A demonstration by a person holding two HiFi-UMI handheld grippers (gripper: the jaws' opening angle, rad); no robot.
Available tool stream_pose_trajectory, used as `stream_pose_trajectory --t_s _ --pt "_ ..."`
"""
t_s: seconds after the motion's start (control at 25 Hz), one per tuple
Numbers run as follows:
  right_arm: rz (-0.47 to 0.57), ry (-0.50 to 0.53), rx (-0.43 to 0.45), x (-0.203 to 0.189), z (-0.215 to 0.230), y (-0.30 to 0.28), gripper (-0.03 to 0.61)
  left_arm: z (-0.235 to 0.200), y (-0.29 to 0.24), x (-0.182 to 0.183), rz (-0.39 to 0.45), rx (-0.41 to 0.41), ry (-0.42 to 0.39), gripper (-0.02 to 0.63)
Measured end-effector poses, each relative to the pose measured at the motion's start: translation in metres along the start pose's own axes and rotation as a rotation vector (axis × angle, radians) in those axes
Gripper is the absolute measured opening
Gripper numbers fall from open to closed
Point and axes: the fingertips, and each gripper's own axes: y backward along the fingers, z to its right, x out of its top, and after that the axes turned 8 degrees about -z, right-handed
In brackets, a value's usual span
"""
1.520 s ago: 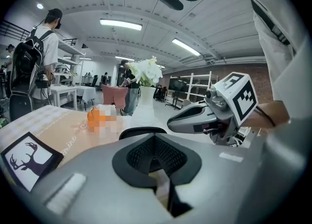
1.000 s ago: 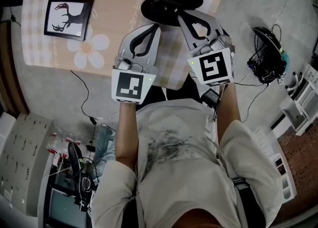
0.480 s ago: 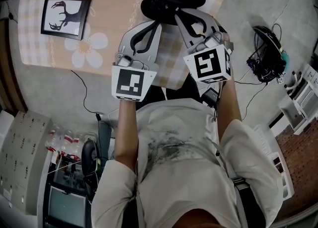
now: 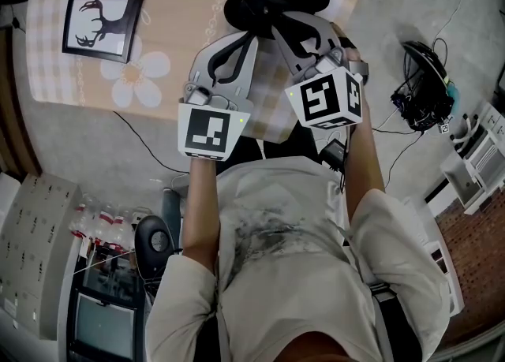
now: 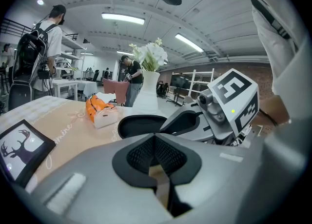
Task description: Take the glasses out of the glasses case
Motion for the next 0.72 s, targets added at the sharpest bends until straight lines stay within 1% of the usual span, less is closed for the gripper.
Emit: stream_pose_trajectory --t_s 0.08,0.16,0.32,0.48,0.6,0.72 --pt "-0.008 0.015 0.007 -0.001 -0.001 -0.002 0.074 0.0 -0.001 0.001 0.014 -0.002 -0.019 0.008" --pt "-0.015 0.031 0.015 0.0 -0.003 -0.005 0.078 -0.001 -0.002 0.001 0.013 -0.001 -0.019 0.008" --pt "-0.031 0.066 0.025 0.0 -0.006 -0.01 0.08 -0.003 -0.001 -0.003 -0.021 0.01 0.029 0.008" --pt "-0.052 0.096 0.031 -0.002 -0.009 -0.016 0.08 -0.004 -0.002 -0.003 -0.012 0.01 0.02 0.008" --pt "-0.073 0.115 0.037 -0.005 -0.012 -0.022 0.08 -0.005 -0.003 -0.003 0.01 0.007 -0.008 0.008" --pt "-0.091 0.126 0.043 -0.008 -0.013 -0.026 0.08 -0.007 -0.002 -0.004 0.004 0.011 0.003 0.008"
